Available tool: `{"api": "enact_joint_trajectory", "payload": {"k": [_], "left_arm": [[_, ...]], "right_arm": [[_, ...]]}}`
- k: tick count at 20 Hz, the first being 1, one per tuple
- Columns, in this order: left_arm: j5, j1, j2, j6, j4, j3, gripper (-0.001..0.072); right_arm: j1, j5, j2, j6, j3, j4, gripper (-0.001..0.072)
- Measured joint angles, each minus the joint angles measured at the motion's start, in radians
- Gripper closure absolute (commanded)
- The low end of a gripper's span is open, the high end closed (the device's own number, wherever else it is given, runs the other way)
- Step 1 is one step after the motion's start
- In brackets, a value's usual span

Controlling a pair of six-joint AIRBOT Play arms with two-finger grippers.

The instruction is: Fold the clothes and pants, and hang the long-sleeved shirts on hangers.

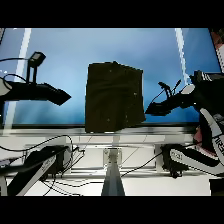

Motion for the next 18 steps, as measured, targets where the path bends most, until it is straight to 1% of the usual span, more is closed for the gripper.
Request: {"api": "enact_joint_trajectory", "payload": {"k": [3,4,7,8,10,11,15,18], "left_arm": [[-0.027,0.002,-0.049,0.012,0.003,-0.095,0.0094],[-0.028,0.002,-0.063,0.021,0.005,-0.137,0.0094],[-0.014,0.003,-0.093,0.033,0.002,-0.258,0.0094],[-0.001,0.003,-0.105,0.036,-0.009,-0.295,0.0094],[0.026,0.003,-0.131,0.039,-0.043,-0.353,0.0094],[0.042,0.003,-0.148,0.040,-0.066,-0.375,0.0094],[0.090,0.002,-0.259,0.051,-0.161,-0.421,0.0094],[0.083,0.001,-0.368,0.099,-0.251,-0.431,0.0094]], "right_arm": [[0.006,0.002,-0.068,0.004,-0.016,0.056,0.0187],[0.007,0.011,-0.089,0.002,-0.020,0.073,0.0215],[0.009,0.012,-0.122,-0.044,-0.024,0.096,0.0341],[0.009,0.008,-0.128,-0.071,-0.025,0.112,0.0430],[0.010,-0.023,-0.135,-0.125,-0.026,0.151,0.0640],[0.010,-0.019,-0.137,-0.148,-0.026,0.177,0.0667],[0.010,-0.024,-0.141,-0.212,-0.026,0.248,0.0667],[0.010,-0.025,-0.142,-0.229,-0.026,0.269,0.0667]]}}
